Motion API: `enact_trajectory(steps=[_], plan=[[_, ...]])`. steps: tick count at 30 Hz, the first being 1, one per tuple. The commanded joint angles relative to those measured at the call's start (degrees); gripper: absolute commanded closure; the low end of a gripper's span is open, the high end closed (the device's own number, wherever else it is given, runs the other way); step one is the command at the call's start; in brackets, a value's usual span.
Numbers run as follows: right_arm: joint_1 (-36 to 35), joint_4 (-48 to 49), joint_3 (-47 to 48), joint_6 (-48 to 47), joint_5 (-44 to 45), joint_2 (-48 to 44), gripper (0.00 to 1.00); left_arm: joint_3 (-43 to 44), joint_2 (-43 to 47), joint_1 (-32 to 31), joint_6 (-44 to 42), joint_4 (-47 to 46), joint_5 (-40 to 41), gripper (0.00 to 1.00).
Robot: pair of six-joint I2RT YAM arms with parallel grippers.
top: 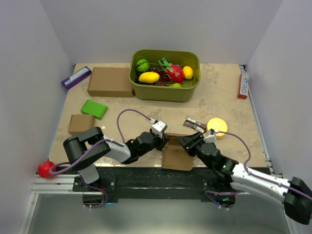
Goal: Fold the paper box
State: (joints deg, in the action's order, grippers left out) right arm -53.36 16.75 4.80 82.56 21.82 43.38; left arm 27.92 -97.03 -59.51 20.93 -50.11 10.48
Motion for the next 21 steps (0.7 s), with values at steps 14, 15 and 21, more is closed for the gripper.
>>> enact_trajectory(steps=[14, 15, 21], plan=[[-0.3, -8.3, -0.4, 11.5, 12.6, -6.5, 0.33, -2.3, 1.6, -3.1, -7.7, -2.7, 6.6, 0.85], [-0.3, -7.3, -0.1, 11.5, 13.0, -4.6, 0.33, -2.3, 1.4, -3.3, -7.7, -2.8, 6.7, 0.85], [-0.3, -3.8, 0.5, 11.8, 14.7, -1.6, 0.36, -2.4, 0.8, -4.2, -8.2, -3.3, 7.4, 0.85]])
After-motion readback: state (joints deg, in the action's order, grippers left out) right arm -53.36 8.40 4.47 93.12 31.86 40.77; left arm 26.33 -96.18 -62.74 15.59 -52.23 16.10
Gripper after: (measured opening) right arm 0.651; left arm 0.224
